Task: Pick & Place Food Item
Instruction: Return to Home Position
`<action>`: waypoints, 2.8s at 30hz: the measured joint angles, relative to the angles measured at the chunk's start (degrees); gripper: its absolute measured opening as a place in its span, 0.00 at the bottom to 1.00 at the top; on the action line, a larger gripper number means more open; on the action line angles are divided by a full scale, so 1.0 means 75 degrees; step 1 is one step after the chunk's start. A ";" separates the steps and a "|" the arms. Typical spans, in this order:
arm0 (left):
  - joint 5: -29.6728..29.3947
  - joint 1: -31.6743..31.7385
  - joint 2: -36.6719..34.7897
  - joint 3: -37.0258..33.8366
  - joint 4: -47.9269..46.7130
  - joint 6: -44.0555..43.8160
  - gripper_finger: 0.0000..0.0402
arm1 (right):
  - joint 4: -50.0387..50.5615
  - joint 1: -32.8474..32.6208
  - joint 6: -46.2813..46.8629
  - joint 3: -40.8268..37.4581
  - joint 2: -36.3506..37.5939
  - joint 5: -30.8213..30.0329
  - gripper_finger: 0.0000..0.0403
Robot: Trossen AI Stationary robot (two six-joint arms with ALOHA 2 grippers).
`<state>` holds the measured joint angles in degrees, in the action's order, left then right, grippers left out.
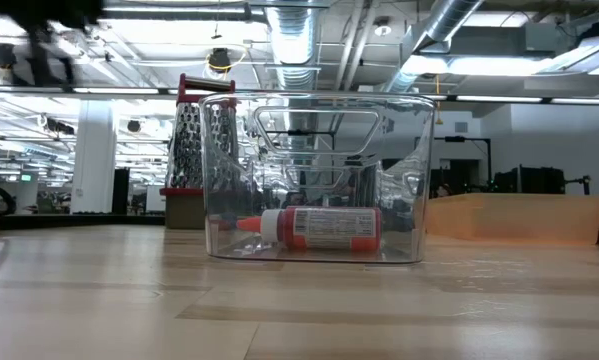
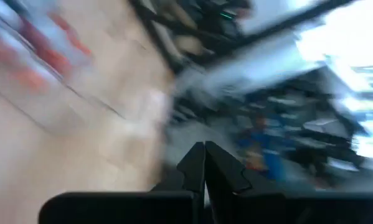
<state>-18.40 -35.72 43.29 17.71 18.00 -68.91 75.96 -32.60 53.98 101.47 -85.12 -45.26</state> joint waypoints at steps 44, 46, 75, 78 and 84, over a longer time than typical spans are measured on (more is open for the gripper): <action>0.3648 0.4807 -0.5346 -0.2249 -0.1083 0.7143 0.00 | -0.1553 -0.0044 0.2403 -0.0965 -0.0064 -0.0377 0.47; 0.3507 0.4807 -0.5449 -0.2249 -0.1369 0.7191 0.00 | -0.1510 -0.0035 0.2366 -0.0965 -0.0064 -0.0377 0.47; 0.3044 0.4807 -0.4178 -0.2252 -0.1944 0.7143 0.00 | -0.3706 0.0914 -0.3129 -0.1619 -0.0007 0.0121 0.47; 0.3043 0.4807 -0.4050 -0.2252 -0.1910 0.7143 0.00 | -0.5531 0.1288 -0.4582 -0.2370 0.0006 0.1287 0.47; 0.3040 0.4807 -0.3852 -0.2252 -0.1885 0.7143 0.00 | -0.8969 0.2013 -0.6154 -0.3881 0.0003 0.4123 0.47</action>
<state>4.39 0.34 14.40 0.82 3.86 -15.33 8.69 -17.50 7.83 72.37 -85.10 -14.35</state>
